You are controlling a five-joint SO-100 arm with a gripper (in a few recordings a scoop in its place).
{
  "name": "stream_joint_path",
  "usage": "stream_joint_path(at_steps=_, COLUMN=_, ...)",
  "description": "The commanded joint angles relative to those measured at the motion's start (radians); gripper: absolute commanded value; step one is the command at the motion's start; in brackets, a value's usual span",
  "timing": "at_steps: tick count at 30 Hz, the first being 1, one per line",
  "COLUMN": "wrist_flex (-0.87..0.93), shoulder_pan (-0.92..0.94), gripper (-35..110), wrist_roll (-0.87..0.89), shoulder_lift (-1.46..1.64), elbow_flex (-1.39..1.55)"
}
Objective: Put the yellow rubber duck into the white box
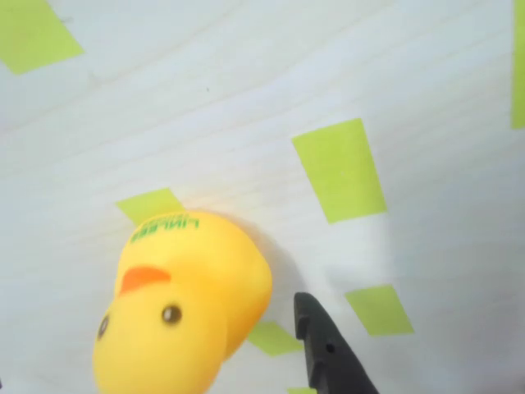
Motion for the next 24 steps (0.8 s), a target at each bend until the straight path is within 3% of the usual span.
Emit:
stream_joint_path(at_steps=1, wrist_flex=-0.008, shoulder_pan=-0.029, gripper=49, wrist_roll=-0.011, shoulder_lift=0.028, elbow_flex=0.011)
stream_joint_path(at_steps=14, wrist_flex=-0.015, shoulder_pan=-0.044, gripper=46, wrist_roll=0.006, shoulder_lift=-0.054, elbow_flex=-0.057)
stream_joint_path(at_steps=17, wrist_flex=-0.006, shoulder_pan=-0.041, gripper=32, wrist_roll=0.009, shoulder_lift=-0.074, elbow_flex=-0.086)
stream_joint_path(at_steps=20, wrist_flex=0.0, shoulder_pan=-0.031, gripper=4, wrist_roll=0.043, shoulder_lift=-0.084, elbow_flex=-0.13)
stream_joint_path(at_steps=24, wrist_flex=0.003, shoulder_pan=-0.012, gripper=0, wrist_roll=0.072, shoulder_lift=-0.089, elbow_flex=-0.176)
